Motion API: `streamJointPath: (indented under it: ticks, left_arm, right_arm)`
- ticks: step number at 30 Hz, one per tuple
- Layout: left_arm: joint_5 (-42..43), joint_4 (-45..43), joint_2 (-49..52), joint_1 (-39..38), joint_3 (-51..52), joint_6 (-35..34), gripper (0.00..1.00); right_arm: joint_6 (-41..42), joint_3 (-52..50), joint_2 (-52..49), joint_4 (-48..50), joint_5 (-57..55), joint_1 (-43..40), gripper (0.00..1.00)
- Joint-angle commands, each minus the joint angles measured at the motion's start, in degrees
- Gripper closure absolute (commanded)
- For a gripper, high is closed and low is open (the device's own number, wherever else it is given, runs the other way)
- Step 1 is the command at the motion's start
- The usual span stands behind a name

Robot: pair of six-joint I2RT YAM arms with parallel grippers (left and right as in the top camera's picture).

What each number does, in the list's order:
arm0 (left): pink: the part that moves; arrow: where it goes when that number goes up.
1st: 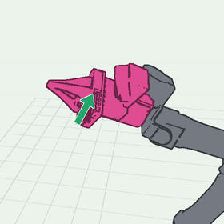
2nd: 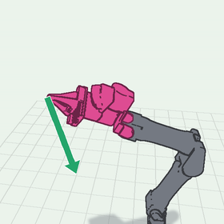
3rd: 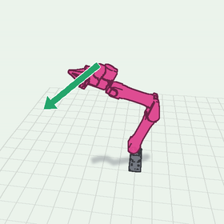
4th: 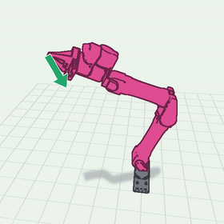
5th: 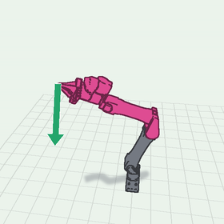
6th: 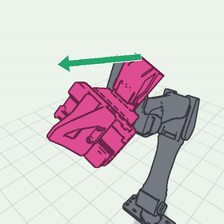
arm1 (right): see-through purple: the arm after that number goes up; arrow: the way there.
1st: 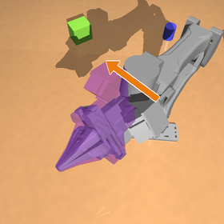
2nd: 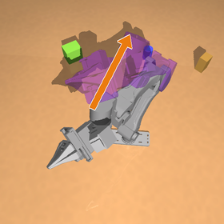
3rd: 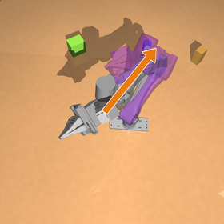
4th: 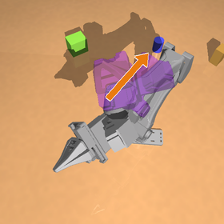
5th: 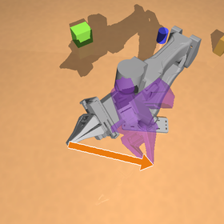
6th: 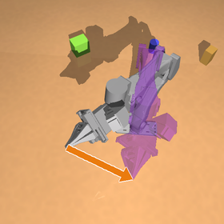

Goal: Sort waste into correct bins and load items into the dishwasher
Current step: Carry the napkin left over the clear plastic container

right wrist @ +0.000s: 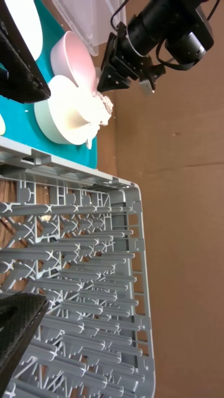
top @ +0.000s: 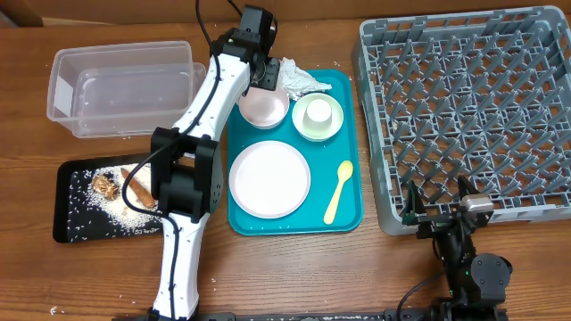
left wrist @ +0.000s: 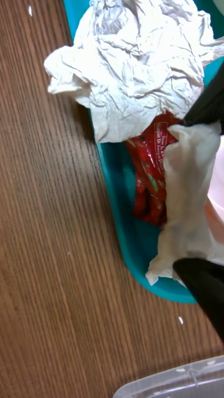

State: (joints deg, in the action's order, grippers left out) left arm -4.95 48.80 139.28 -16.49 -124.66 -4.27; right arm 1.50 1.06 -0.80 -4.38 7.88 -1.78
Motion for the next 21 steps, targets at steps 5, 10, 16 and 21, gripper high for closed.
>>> streamJointPath:
  ticks: [5,10,16,21]
  left_arm:
    - [-0.11,0.46,1.27,-0.02,-0.83,-0.02,0.77]
    - [0.11,2.58,-1.42,-0.26,-1.64,-2.47,0.96]
    - [1.03,6.01,-5.38,-0.46,-1.64,-4.15,0.96]
    - [4.09,10.71,-6.51,-0.46,-1.62,-4.68,0.96]
  right_arm:
    - [-0.02,-0.59,0.57,0.24,-0.55,0.00,0.00]
    - [-0.04,-0.59,0.57,0.24,-0.55,0.00,0.00]
    - [-0.04,-0.59,0.57,0.24,-0.55,0.00,0.00]
    - [-0.04,-0.59,0.57,0.24,-0.55,0.00,0.00]
